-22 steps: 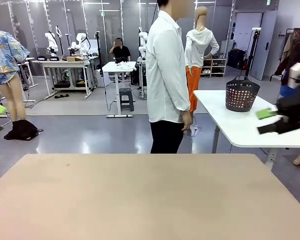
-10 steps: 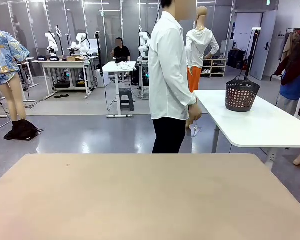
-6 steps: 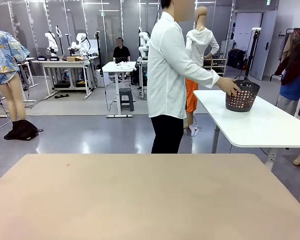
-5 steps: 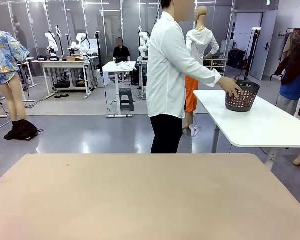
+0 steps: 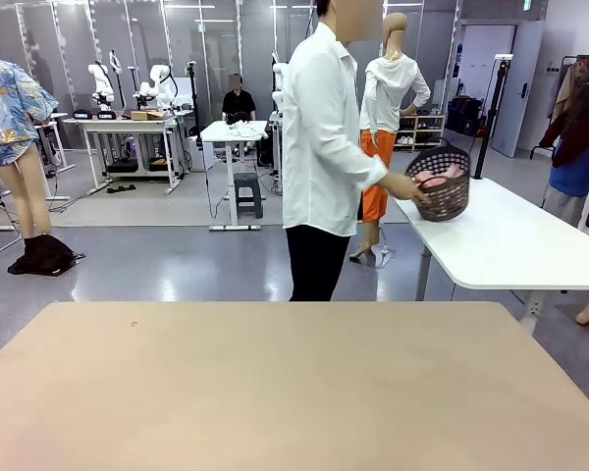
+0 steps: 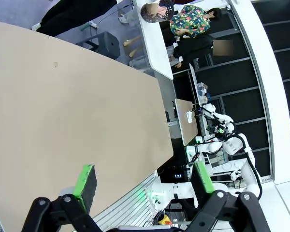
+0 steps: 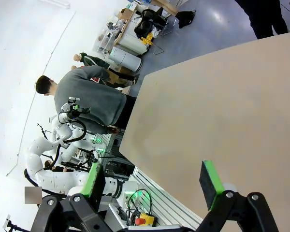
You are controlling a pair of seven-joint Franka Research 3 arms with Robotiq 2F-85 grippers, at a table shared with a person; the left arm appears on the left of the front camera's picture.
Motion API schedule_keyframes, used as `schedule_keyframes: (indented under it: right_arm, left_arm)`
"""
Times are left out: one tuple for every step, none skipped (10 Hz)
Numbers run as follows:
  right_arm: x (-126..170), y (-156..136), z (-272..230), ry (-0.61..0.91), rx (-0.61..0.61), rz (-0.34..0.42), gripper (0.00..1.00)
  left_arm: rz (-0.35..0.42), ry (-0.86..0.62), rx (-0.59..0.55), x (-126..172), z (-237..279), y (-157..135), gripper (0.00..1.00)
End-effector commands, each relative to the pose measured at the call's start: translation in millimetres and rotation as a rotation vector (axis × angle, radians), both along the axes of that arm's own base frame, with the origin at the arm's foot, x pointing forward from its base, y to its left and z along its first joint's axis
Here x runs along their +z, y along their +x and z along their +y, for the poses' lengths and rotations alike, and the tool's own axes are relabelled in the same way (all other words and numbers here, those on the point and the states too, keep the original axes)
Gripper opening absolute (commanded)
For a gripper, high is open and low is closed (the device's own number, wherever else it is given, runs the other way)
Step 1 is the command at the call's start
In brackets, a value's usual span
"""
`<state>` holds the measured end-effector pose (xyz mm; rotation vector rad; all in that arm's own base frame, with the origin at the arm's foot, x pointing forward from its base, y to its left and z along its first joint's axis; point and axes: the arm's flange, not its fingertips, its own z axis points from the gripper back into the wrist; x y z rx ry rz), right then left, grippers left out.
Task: Fold the towel.
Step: Grab the top end of the 100 cm Hotel Towel extended by the human.
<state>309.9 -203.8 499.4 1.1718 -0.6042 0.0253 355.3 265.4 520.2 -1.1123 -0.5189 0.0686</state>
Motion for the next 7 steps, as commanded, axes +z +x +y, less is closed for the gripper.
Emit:
schedule_keyframes:
  right_arm:
    - [1.6, 0.4, -0.1, 0.011, 0.002, -0.01, 1.0]
    - [1.6, 0.4, -0.1, 0.011, 0.002, -0.01, 1.0]
    - [1.6, 0.4, -0.1, 0.011, 0.002, -0.01, 1.0]
    - [1.6, 0.4, -0.1, 0.011, 0.002, -0.01, 1.0]
    - [1.6, 0.4, -0.1, 0.011, 0.002, -0.01, 1.0]
    - [1.6, 0.4, -0.1, 0.011, 0.002, -0.01, 1.0]
    - [1.6, 0.4, -0.1, 0.011, 0.002, -0.01, 1.0]
  left_arm:
    - [0.0, -0.002, -0.005, -0.2, -0.2, -0.1, 1.0]
    - [0.0, -0.002, -0.005, -0.2, -0.2, -0.1, 1.0]
    - [0.0, -0.002, -0.005, -0.2, -0.2, -0.1, 1.0]
    - [0.0, -0.002, -0.005, -0.2, -0.2, -0.1, 1.0]
    - [0.0, -0.002, -0.005, -0.2, -0.2, -0.1, 1.0]
    - [0.0, -0.002, -0.005, -0.2, -0.2, -0.1, 1.0]
    - [0.0, -0.002, -0.005, -0.2, -0.2, -0.1, 1.0]
